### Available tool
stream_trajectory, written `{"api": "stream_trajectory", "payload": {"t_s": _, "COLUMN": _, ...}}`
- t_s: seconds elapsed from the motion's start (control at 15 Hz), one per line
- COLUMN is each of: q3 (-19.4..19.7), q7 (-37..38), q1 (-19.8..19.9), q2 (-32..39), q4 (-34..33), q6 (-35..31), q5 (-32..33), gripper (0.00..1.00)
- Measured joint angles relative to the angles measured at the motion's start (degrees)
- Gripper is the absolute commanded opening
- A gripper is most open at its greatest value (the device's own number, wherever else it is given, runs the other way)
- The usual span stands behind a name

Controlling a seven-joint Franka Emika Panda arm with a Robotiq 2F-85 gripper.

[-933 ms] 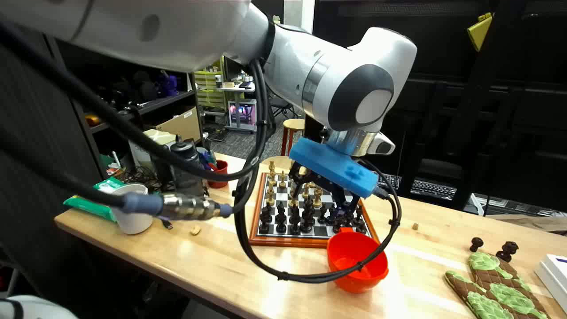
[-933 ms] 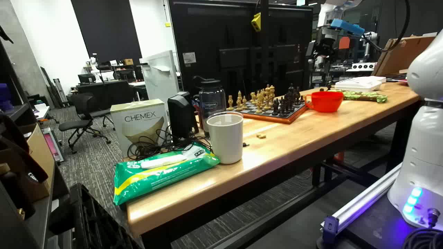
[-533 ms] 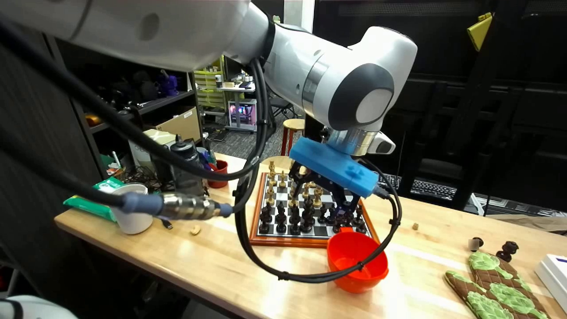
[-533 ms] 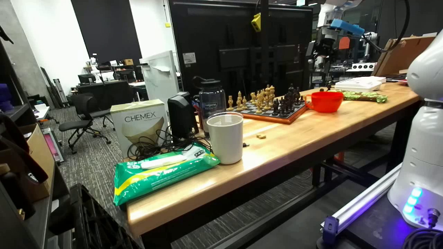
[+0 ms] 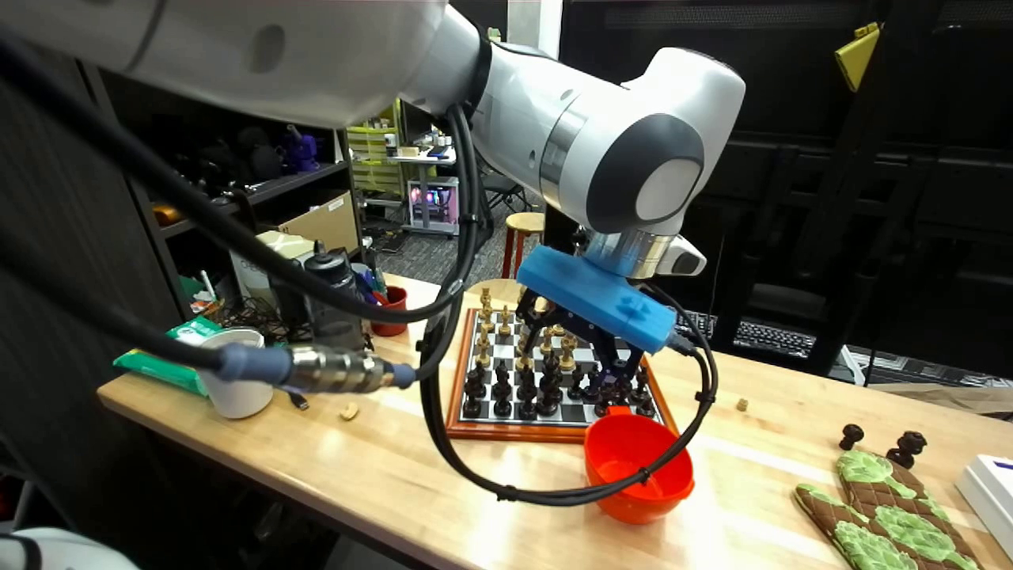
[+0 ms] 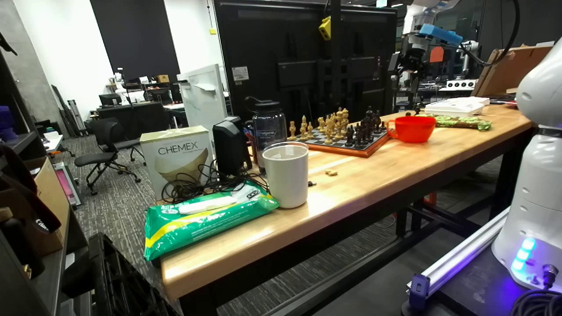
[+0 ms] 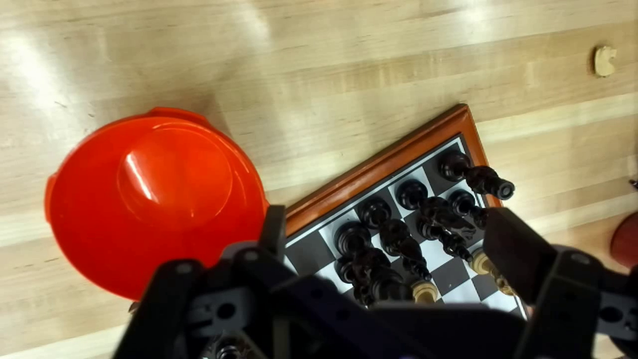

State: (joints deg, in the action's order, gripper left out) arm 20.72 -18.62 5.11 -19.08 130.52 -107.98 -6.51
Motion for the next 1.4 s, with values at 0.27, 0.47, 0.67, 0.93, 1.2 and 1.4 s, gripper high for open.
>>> {"api": "stream_trajectory", "payload": {"t_s": 0.27, "q3": 0.0, "q7": 0.0, "q1": 0.0, "q2": 0.0, "q4": 0.0, "q6": 0.0, "q5": 0.0, "gripper": 1.0}}
{"api": "stream_trajectory", "payload": {"t_s": 0.47, "q3": 0.0, "q7": 0.0, "q1": 0.0, "q2": 0.0, "q4": 0.0, "q6": 0.0, "q5": 0.0, "gripper": 1.0}}
{"api": "stream_trajectory", "payload": {"t_s": 0.67, "q3": 0.0, "q7": 0.0, "q1": 0.0, "q2": 0.0, "q4": 0.0, "q6": 0.0, "q5": 0.0, "gripper": 1.0}}
{"api": "stream_trajectory", "payload": {"t_s": 0.93, "q3": 0.0, "q7": 0.0, "q1": 0.0, "q2": 0.0, "q4": 0.0, "q6": 0.0, "q5": 0.0, "gripper": 1.0}}
{"api": "stream_trajectory", "payload": {"t_s": 1.2, "q3": -0.88, "q7": -0.91, "q1": 0.55, "q2": 0.23, "q4": 0.15, "q6": -0.21, "q5": 0.0, "gripper": 1.0}}
{"api": "stream_trajectory", "payload": {"t_s": 1.4, "q3": -1.4, "q7": -3.97, "q1": 0.54, "q2": 0.24, "q4": 0.85, "q6": -2.39, "q5": 0.0, "gripper": 1.0}}
